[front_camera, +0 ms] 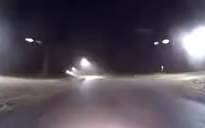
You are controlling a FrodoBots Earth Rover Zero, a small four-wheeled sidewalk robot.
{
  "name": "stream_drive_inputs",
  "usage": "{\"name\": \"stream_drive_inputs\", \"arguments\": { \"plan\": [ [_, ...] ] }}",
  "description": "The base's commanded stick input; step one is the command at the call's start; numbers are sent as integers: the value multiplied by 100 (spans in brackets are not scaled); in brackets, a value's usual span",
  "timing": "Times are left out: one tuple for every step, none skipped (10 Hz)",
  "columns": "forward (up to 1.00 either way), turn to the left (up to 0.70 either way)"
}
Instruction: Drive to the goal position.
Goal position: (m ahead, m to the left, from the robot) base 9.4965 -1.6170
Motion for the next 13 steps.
{"name": "stream_drive_inputs", "arguments": {
  "plan": [
    [100,0],
    [100,0],
    [100,0],
    [100,0],
    [100,0],
    [100,0],
    [100,0],
    [13,0],
    [100,0],
    [100,0],
    [100,0],
    [100,0],
    [100,0]
  ]
}}
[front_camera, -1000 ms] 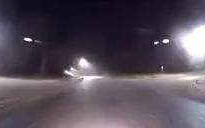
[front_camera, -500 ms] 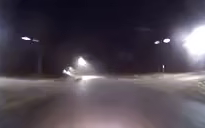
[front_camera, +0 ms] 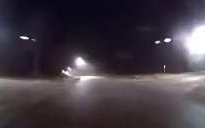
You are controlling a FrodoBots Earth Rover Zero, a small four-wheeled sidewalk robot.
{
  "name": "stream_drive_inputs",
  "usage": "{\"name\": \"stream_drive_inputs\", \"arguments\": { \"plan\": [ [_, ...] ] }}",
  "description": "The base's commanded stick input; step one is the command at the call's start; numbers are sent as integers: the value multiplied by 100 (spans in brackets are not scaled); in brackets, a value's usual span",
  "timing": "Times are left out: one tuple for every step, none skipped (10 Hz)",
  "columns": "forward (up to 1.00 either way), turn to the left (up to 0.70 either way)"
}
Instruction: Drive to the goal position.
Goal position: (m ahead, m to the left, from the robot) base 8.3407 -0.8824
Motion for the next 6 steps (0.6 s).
{"name": "stream_drive_inputs", "arguments": {
  "plan": [
    [100,0],
    [100,0],
    [100,0],
    [100,0],
    [100,0],
    [100,0]
  ]
}}
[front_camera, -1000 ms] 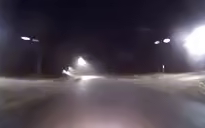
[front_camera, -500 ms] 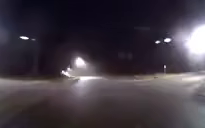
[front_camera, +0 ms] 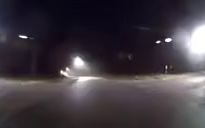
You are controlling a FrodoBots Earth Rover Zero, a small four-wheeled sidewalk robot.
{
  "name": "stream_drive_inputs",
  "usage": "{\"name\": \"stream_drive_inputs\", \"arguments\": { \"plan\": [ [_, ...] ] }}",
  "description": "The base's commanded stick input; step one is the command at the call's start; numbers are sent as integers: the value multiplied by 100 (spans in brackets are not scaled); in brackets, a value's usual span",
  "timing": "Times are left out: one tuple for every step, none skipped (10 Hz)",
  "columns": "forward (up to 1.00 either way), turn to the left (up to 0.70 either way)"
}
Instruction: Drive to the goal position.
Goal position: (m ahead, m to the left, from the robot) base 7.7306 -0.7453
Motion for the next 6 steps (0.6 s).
{"name": "stream_drive_inputs", "arguments": {
  "plan": [
    [100,0],
    [100,1],
    [100,7],
    [100,13],
    [100,15],
    [100,13]
  ]
}}
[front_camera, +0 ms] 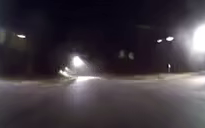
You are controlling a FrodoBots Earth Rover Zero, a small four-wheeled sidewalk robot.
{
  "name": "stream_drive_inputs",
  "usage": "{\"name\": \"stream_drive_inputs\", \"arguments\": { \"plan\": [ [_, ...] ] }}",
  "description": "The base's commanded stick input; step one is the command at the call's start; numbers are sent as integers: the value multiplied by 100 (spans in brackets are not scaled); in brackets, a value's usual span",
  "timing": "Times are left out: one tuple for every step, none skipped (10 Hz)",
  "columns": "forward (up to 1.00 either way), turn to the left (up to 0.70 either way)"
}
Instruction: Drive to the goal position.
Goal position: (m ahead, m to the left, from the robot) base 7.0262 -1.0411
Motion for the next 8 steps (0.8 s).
{"name": "stream_drive_inputs", "arguments": {
  "plan": [
    [100,12],
    [100,6],
    [100,6],
    [100,7],
    [100,9],
    [100,10],
    [100,11],
    [100,12]
  ]
}}
